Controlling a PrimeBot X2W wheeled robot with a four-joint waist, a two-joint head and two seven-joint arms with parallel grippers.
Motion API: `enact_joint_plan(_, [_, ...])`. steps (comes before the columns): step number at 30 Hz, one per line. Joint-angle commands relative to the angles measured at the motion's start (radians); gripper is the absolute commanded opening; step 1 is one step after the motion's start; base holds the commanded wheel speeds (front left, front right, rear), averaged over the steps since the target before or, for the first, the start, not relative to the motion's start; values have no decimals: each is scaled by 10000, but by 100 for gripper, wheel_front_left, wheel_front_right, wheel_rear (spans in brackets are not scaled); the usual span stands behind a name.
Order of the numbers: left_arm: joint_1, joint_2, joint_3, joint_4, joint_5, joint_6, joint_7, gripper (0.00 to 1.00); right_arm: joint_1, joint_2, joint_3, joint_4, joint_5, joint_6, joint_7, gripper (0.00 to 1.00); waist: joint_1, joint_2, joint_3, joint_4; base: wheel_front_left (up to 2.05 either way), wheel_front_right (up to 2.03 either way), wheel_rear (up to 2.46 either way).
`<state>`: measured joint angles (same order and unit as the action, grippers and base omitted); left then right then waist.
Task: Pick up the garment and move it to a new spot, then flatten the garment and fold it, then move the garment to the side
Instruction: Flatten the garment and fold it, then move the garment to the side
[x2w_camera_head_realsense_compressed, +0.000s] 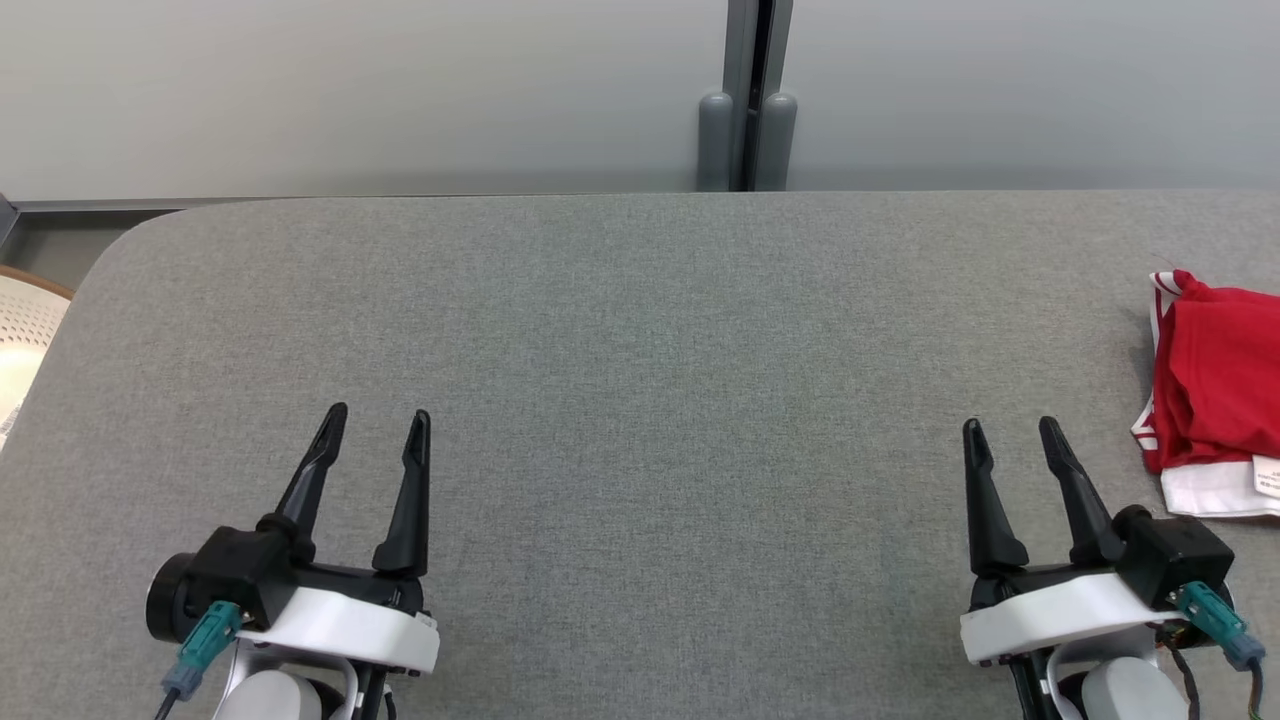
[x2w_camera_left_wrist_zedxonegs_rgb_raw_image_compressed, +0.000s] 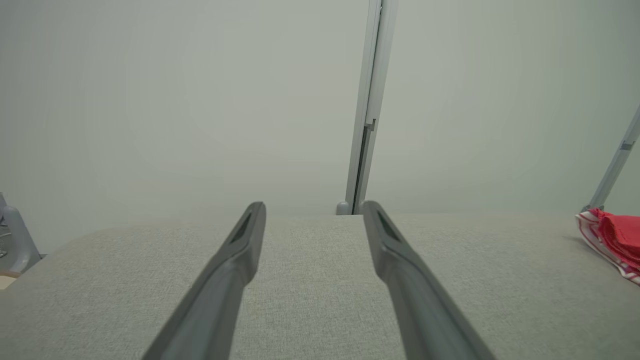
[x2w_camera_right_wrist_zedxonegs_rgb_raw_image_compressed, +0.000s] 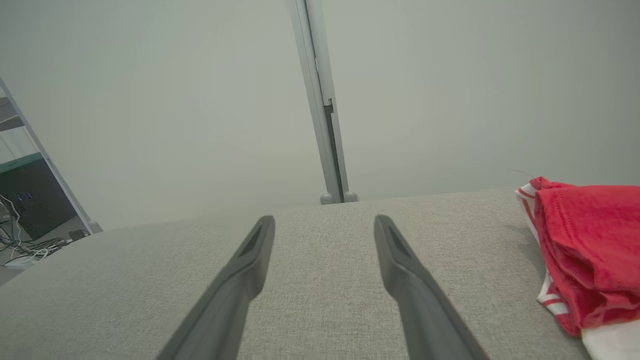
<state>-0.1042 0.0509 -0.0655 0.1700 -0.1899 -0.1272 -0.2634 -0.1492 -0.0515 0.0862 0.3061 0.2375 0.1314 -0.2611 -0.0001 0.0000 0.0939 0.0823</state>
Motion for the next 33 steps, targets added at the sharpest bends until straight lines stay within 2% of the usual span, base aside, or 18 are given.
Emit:
enact_joint_plan(1, [160, 20, 51, 8, 5, 31, -11, 100, 60, -8, 42, -44, -104, -16, -52, 100, 1, 0, -14, -16, 0, 0, 0])
enact_joint_plan(9, [143, 17, 60, 182, -273, 396, -11, 100, -21, 1, 2, -95, -313, -16, -53, 100, 1, 0, -107, -60, 0, 0, 0])
enact_joint_plan(17, [230, 16, -41, 83, -543, 250, -11, 100, -37, 0, 16, 0, -233, -16, -53, 100, 1, 0, -97, -23, 0, 0, 0])
enact_joint_plan(33, [243, 17, 117, 124, -770, 294, -11, 100, -122, 2, -23, 132, -134, -16, -54, 100, 1, 0, -91, 23, 0, 0, 0])
